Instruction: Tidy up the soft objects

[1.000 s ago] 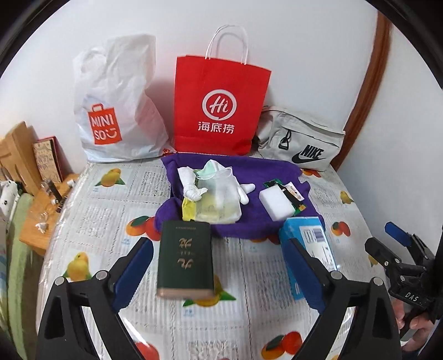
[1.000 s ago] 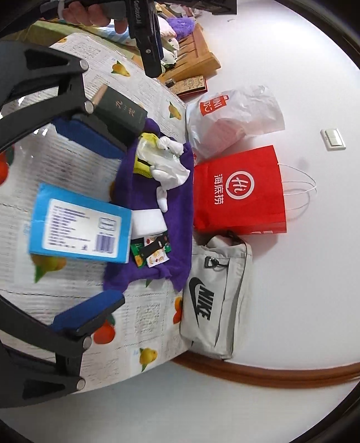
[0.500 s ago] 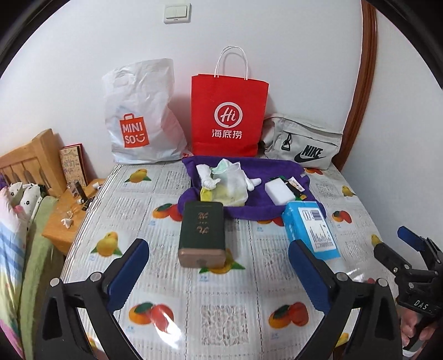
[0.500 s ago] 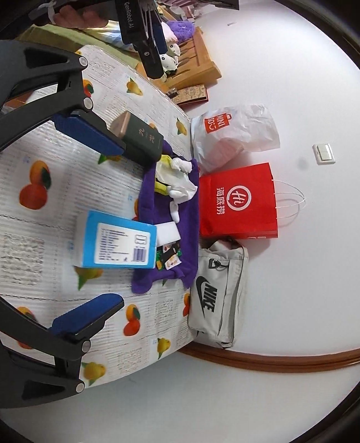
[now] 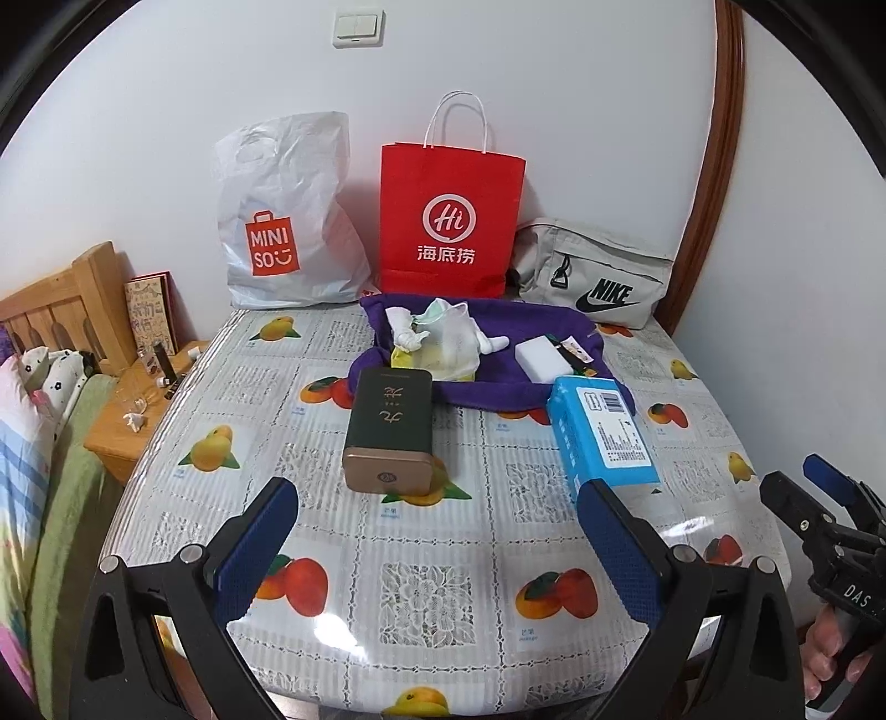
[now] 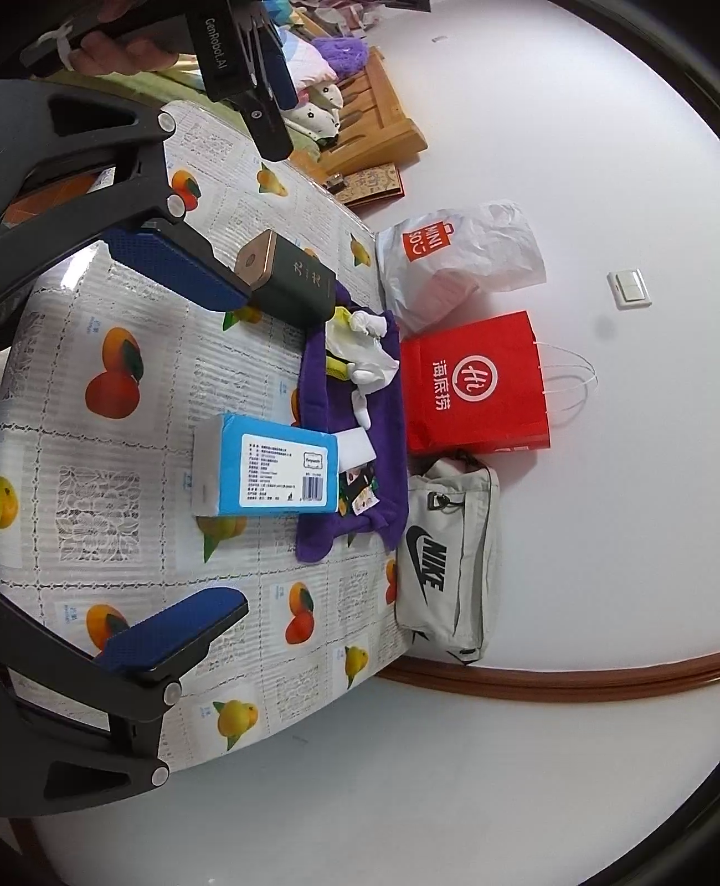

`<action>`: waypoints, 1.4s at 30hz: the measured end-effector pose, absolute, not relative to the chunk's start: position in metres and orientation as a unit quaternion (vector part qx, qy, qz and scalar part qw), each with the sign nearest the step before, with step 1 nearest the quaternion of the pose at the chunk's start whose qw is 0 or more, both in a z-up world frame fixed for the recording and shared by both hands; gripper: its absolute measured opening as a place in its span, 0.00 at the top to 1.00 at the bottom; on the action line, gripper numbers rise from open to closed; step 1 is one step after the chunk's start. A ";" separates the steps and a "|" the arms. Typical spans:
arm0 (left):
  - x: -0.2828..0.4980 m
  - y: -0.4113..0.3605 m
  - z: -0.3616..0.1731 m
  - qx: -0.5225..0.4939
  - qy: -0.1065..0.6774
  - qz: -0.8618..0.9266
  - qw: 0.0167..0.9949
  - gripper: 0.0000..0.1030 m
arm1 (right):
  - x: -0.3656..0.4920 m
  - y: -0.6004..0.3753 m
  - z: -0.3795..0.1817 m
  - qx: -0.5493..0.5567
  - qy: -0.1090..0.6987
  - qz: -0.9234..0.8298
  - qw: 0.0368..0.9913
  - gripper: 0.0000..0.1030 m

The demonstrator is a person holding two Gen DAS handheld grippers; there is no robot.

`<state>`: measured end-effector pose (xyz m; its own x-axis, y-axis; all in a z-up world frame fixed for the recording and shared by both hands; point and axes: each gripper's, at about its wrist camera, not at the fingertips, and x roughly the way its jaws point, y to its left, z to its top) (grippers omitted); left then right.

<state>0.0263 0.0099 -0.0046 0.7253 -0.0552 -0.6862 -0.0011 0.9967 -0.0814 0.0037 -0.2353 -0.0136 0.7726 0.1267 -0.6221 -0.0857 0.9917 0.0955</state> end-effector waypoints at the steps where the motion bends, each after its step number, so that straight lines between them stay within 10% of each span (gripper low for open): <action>1: 0.026 0.009 -0.004 -0.036 0.370 -0.013 0.928 0.01 | 0.002 -0.236 -0.014 0.029 0.332 0.052 0.942 0.04; 42: 0.008 0.009 0.006 -0.035 0.361 -0.011 0.932 0.01 | -0.012 -0.238 -0.013 0.021 0.332 0.055 0.942 0.04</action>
<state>0.0083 0.0093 0.0057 0.7389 -0.0457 -0.6722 -0.0047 0.9973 -0.0730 -0.0123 -0.2381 -0.0130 0.7740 0.1171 -0.6223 -0.0891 0.9931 0.0760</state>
